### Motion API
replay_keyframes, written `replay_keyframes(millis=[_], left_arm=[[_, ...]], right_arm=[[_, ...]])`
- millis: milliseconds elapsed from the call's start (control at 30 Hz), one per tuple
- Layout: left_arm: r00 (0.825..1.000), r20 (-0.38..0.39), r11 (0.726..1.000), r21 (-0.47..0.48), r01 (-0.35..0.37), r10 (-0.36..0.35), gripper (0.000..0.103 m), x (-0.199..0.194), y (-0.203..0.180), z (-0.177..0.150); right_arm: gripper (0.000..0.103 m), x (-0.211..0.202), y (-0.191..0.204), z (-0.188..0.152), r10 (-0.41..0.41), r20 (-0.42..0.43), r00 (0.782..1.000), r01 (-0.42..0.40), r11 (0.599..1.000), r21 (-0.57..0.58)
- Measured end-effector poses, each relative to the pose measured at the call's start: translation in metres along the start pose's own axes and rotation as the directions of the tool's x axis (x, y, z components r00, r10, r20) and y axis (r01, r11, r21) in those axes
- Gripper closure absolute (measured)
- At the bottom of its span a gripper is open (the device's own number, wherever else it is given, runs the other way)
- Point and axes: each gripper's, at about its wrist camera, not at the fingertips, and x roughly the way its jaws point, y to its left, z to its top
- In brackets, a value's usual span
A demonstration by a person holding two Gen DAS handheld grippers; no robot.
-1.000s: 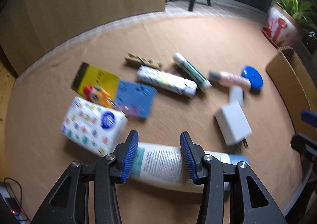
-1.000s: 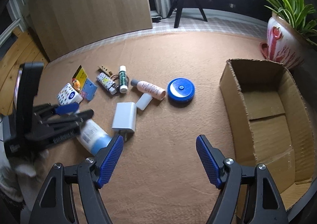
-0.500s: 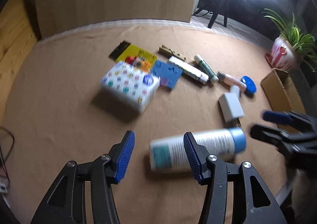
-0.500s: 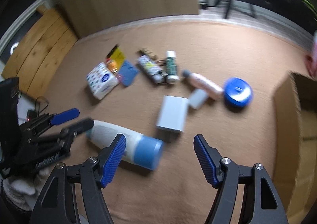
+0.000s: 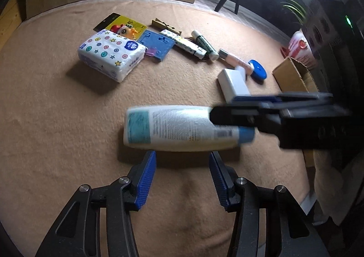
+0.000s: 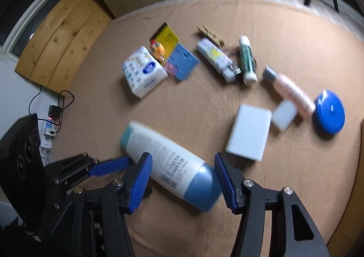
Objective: Organize objects
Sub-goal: 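Lift the lotion tube with the left tool while the right tool grasps it, then carry the lotion tube in the right tool and drop it into the cardboard box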
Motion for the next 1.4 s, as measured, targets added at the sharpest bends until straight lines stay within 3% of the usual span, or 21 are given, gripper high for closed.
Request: replay_keyframes(millis=[200,333,467,633,800,1200,1300,1400], left_arm=[[0.999,0.016,0.999,0.001,-0.034,0.034,0.052,0.001,0.009,0.008],[0.997,0.019,0.998,0.002,-0.070,0.070,0.052,0.001,0.018,0.009],[1.000,0.014,1.000,0.013,-0.013,0.013,0.051,-0.006,0.019,0.006],[0.998,0.014,0.997,0.044,0.057,-0.058,0.029,-0.006,0.001,0.002],[0.996,-0.024,0.995,0.031,0.090,-0.090,0.028,0.008,-0.012,0.003],[0.990,-0.009,0.990,-0.021,0.138,-0.139,0.030,0.017,-0.016,0.008],[0.988,-0.012,0.987,-0.027,0.157,-0.157,0.041,0.017,-0.017,0.007],[0.987,-0.013,0.987,-0.031,0.160,-0.160,0.043,0.016,-0.021,0.005]], right_arm=[[0.061,0.008,-0.023,-0.016,0.107,-0.039,0.993,-0.101,0.985,0.137],[0.062,0.012,-0.020,-0.025,0.161,-0.054,0.986,-0.151,0.977,0.151],[0.061,0.005,-0.013,-0.024,0.112,-0.017,0.994,-0.109,0.987,0.121],[0.060,-0.001,-0.013,-0.016,0.066,0.022,0.998,-0.068,0.991,0.118],[0.056,0.001,-0.009,-0.013,0.028,0.010,1.000,-0.029,0.996,0.086],[0.055,0.015,0.003,-0.007,-0.004,-0.029,1.000,0.005,0.999,0.054],[0.058,0.019,0.007,-0.009,0.004,-0.036,0.999,-0.002,0.999,0.050],[0.062,0.019,0.010,-0.010,0.006,-0.033,0.999,-0.004,0.999,0.054]])
